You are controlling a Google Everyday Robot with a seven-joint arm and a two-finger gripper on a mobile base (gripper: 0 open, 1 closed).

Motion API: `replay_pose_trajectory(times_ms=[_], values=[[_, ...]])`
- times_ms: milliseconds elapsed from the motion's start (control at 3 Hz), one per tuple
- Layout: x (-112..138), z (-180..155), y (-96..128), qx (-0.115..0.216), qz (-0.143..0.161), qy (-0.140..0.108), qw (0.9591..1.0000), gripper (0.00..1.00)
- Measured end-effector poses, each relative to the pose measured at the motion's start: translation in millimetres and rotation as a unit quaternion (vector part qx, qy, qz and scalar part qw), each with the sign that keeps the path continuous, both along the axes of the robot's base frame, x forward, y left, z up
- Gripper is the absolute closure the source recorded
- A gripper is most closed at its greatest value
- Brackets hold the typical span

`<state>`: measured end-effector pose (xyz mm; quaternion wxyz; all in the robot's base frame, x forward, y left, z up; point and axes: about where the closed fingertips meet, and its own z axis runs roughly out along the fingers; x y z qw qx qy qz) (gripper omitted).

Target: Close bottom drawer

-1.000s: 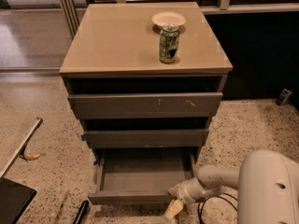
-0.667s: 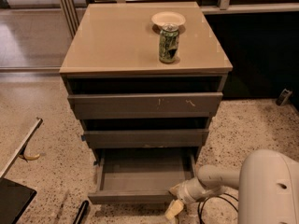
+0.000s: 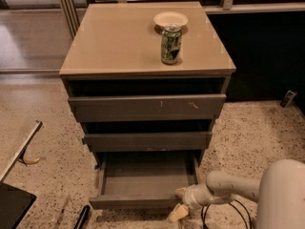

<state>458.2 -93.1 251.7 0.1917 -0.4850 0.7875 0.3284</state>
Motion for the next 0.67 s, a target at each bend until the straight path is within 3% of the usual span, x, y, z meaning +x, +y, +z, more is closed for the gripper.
replay_pose_trajectory(times_ms=[333, 667], values=[[-11, 23, 1, 0.029, -0.003, -0.042, 0.9987, 0.42], [-21, 38, 3, 0.046, 0.000, -0.061, 0.9971, 0.65]])
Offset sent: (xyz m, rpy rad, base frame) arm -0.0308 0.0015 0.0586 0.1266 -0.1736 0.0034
